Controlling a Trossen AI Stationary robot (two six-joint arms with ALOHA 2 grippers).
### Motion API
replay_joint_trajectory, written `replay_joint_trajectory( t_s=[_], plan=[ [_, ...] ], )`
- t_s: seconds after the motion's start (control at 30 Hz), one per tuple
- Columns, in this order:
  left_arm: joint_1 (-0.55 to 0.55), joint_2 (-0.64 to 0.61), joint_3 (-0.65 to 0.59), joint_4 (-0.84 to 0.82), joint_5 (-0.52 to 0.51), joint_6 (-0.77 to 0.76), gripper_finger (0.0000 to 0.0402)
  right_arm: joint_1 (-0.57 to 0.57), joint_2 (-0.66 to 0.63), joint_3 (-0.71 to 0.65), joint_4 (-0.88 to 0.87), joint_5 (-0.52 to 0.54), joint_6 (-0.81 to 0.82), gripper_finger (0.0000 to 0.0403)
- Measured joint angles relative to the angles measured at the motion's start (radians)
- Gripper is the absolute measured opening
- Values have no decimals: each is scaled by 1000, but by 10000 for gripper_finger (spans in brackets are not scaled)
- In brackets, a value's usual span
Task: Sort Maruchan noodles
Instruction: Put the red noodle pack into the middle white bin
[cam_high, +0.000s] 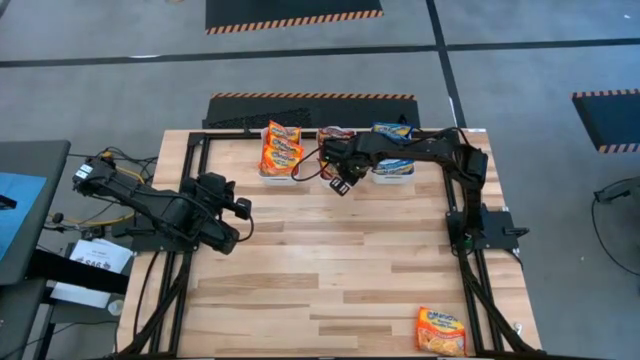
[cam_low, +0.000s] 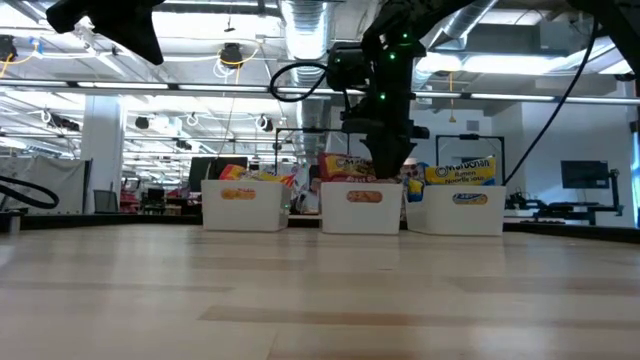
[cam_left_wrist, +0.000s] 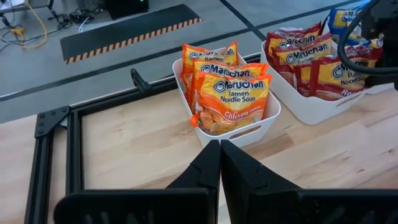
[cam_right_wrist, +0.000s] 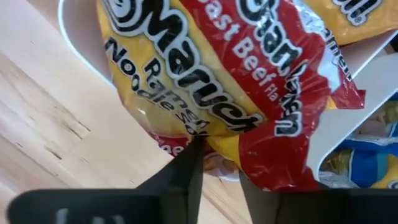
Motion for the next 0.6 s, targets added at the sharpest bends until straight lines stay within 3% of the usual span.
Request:
replay_joint_trajectory(
  t_s=[0.27,0.6],
  plan=[
    [0,0,0,0,3,-12,0,1,0,84,-110,-10,-5,180],
    [0,0,0,1,13,-29,0,1,-1,191,-155,-8,-60,179]
  ],
)
